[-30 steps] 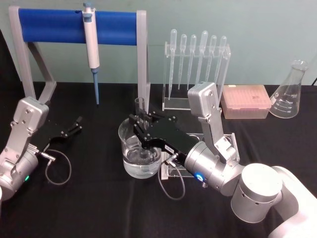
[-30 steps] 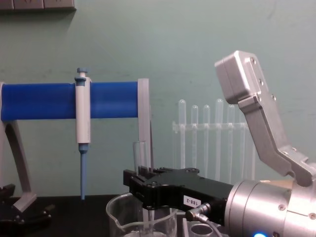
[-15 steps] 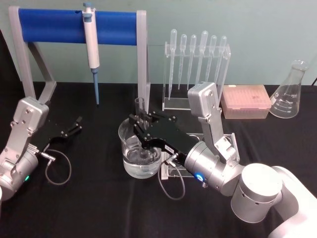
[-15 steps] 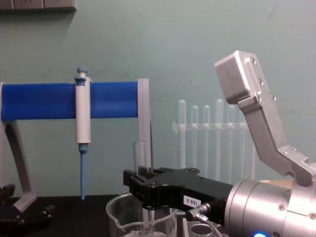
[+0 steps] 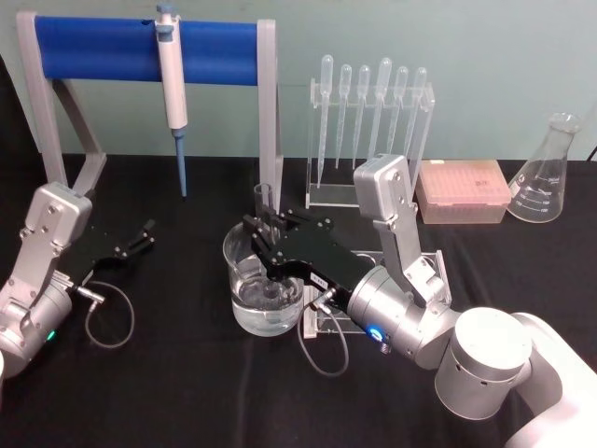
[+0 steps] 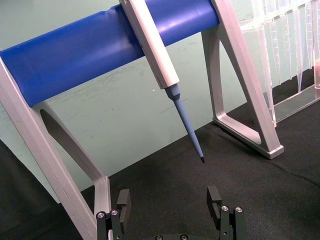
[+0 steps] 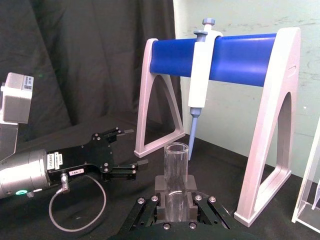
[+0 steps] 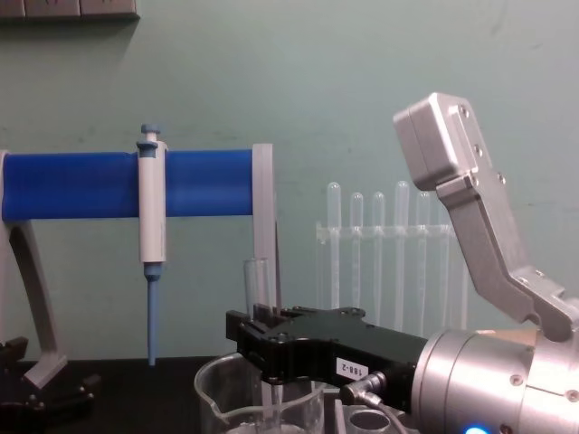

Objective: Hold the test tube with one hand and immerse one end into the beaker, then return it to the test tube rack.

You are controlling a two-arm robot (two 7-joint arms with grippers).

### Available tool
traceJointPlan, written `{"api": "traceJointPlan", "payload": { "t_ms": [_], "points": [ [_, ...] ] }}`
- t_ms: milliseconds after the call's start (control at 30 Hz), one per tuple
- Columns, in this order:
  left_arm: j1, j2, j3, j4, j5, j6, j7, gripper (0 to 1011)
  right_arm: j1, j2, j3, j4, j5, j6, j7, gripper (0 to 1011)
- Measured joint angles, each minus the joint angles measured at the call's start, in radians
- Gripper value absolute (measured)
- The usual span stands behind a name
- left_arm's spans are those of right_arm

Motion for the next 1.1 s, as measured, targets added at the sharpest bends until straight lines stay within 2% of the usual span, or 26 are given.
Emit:
{"api": "traceJointPlan", "payload": {
  "t_ms": [633,833,1033,1100],
  "points": [
    [0.0,0.0,0.0,0.0,0.0,0.0,0.0,1000,-0.001,-0.001,0.006,-0.014,-0.001,0.005,0.0,227],
    [0.0,0.0,0.0,0.0,0.0,0.0,0.0,1000,-0.006,0.003,0.033,-0.116,0.007,0.042,0.001,226],
    [0.0,0.0,0.0,0.0,0.0,0.0,0.0,1000,-0.007,0.025,0.083,-0.281,0.043,0.104,-0.017,226],
    [0.0,0.0,0.0,0.0,0.0,0.0,0.0,1000,-0.009,0.029,0.09,-0.298,0.048,0.11,-0.02,226]
  ]
}}
